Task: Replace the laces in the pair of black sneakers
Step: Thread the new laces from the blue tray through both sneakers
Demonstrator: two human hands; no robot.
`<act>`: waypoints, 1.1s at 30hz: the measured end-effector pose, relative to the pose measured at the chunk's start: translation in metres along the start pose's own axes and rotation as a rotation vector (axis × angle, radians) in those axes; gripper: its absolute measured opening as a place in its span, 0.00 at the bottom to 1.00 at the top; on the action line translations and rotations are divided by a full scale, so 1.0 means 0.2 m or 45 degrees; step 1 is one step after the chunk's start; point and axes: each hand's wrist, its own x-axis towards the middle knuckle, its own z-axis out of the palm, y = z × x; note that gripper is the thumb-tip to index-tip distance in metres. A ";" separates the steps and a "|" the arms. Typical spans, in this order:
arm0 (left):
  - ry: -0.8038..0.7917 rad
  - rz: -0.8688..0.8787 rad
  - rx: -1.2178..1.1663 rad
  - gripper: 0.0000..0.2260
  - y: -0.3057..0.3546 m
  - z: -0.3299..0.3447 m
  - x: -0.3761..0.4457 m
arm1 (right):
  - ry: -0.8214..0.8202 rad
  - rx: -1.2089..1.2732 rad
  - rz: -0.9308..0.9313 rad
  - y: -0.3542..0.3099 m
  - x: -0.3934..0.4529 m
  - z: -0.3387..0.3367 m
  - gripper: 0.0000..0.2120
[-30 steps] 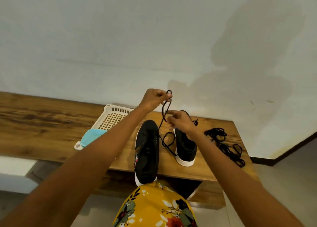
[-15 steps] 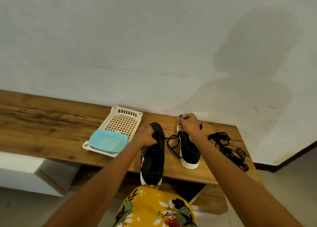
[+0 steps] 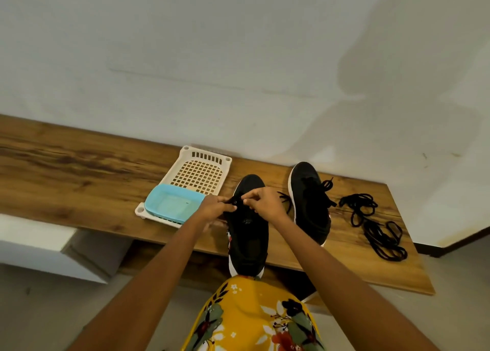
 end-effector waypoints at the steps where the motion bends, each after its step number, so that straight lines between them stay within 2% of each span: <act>1: -0.014 0.002 -0.031 0.12 -0.01 0.00 -0.01 | 0.011 -0.042 -0.001 0.00 0.01 0.03 0.09; 8: -0.041 0.039 -0.038 0.14 -0.02 0.00 0.00 | 0.130 -0.131 0.082 -0.02 0.00 0.11 0.08; 13: -0.041 0.107 0.089 0.16 -0.02 0.00 0.03 | 0.155 -0.215 0.055 -0.02 0.01 0.11 0.08; 18: -0.103 0.258 0.258 0.13 -0.02 -0.01 0.03 | 0.121 -0.344 -0.049 -0.03 0.02 0.10 0.06; 22: -0.192 0.122 0.053 0.09 -0.01 -0.05 0.02 | 0.045 -0.337 -0.217 -0.02 0.02 0.07 0.05; 30: 0.328 0.449 0.641 0.07 -0.06 0.04 0.09 | -0.149 -0.271 -0.207 -0.03 0.05 0.00 0.13; 33: 0.473 0.541 0.592 0.07 -0.02 0.04 0.07 | -0.179 -0.330 -0.260 -0.06 0.08 -0.02 0.10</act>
